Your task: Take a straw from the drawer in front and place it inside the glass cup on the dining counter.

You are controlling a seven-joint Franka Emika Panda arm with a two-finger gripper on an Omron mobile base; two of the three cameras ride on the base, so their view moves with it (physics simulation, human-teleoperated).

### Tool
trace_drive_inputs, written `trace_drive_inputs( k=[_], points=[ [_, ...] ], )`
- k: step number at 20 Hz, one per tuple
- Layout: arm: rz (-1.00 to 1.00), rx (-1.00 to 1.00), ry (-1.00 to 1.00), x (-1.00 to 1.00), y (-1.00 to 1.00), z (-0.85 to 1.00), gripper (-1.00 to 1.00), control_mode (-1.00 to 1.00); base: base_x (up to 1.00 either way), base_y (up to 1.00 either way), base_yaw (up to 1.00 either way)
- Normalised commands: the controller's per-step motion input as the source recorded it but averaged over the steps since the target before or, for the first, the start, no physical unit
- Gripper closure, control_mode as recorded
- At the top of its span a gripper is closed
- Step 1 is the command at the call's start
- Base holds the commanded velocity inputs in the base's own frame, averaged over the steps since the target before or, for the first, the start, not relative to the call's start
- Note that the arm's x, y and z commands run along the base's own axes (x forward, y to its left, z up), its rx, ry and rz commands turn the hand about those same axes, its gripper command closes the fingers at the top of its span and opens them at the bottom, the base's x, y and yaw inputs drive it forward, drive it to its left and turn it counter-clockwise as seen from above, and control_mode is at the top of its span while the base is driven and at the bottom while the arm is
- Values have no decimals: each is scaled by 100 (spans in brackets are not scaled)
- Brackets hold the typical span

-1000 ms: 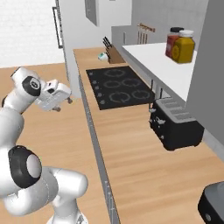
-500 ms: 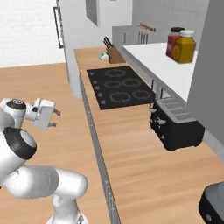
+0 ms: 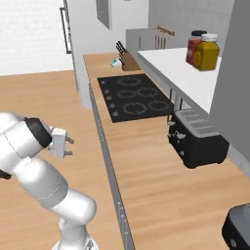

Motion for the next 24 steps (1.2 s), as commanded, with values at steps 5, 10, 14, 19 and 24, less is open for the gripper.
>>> trace_drive_inputs(
  k=[5, 10, 14, 19, 24],
  points=[
    [-15, 0, 0, 0, -48, -64, -100, -100, 0, 0, 0],
    [-2, 0, 0, 0, -52, -44, -100, -100, 0, 0, 0],
    [0, 0, 0, 2, -47, -27, -100, -100, 0, 0, 0],
    [5, 0, 0, 22, -35, -26, -100, -100, 0, 0, 0],
    [11, 0, 0, 33, -33, -25, -100, -100, 0, 0, 0]
  ],
)
